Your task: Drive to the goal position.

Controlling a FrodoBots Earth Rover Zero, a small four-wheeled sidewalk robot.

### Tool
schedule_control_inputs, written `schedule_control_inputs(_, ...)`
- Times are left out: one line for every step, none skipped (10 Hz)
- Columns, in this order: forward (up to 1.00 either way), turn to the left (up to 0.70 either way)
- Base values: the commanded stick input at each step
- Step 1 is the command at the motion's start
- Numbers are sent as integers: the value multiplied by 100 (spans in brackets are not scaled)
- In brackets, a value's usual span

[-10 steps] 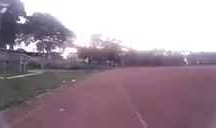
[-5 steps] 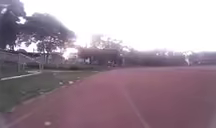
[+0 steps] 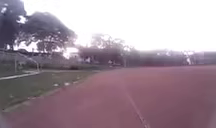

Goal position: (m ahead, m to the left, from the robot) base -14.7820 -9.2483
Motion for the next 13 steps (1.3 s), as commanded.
schedule_control_inputs(70, 0)
schedule_control_inputs(70, 0)
schedule_control_inputs(70, 0)
schedule_control_inputs(70, 0)
schedule_control_inputs(70, 0)
schedule_control_inputs(70, 0)
schedule_control_inputs(70, 0)
schedule_control_inputs(70, 0)
schedule_control_inputs(70, 0)
schedule_control_inputs(70, 0)
schedule_control_inputs(70, 0)
schedule_control_inputs(70, 0)
schedule_control_inputs(70, 0)
